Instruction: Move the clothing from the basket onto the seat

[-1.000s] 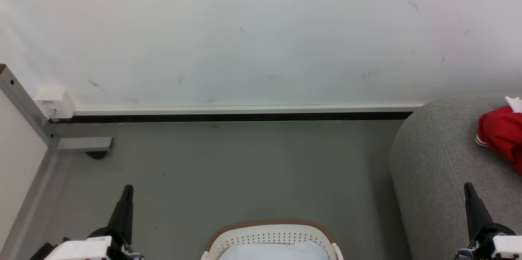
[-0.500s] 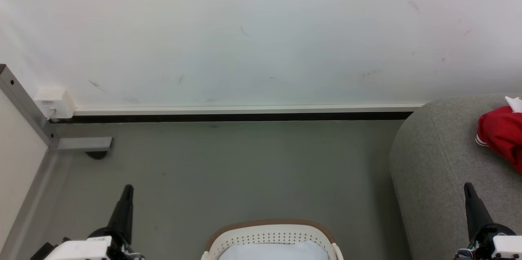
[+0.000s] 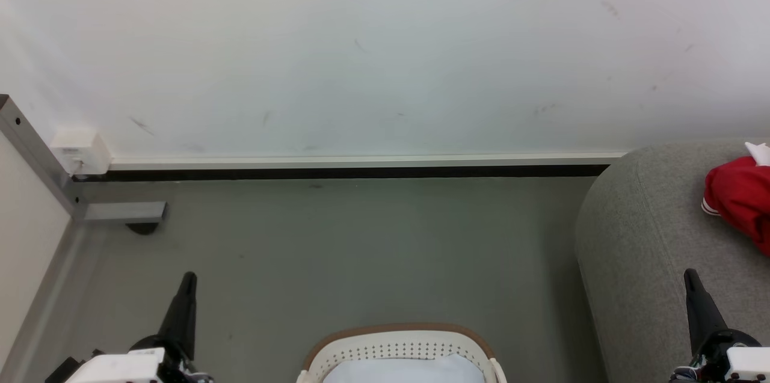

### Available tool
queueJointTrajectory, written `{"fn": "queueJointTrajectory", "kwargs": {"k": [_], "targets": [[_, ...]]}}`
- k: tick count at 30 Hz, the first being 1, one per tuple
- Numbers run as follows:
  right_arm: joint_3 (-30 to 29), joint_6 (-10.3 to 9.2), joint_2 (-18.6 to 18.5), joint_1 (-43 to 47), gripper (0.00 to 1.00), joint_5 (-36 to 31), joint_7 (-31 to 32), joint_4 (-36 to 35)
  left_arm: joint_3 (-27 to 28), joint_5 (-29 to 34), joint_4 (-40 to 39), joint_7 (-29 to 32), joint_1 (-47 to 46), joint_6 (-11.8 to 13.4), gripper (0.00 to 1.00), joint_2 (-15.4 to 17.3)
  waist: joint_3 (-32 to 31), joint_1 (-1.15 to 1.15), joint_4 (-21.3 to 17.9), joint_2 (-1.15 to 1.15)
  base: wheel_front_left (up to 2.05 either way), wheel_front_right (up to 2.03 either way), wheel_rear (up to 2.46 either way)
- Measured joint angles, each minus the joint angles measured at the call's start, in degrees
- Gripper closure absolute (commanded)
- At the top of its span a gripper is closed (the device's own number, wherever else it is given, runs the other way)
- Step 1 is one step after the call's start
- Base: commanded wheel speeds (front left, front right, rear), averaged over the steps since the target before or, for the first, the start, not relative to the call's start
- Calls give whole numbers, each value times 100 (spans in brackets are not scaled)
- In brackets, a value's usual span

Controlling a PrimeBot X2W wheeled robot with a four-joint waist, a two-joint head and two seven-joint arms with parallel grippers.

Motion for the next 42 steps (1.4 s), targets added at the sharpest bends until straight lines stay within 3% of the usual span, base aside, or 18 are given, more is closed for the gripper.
{"fn": "queueJointTrajectory", "kwargs": {"k": [42], "targets": [[-14, 1, 9, -1, 100, -9, 5, 1, 0, 0, 0, 0, 0, 0, 100, 1, 0, 0, 0, 0, 0, 0, 0]]}}
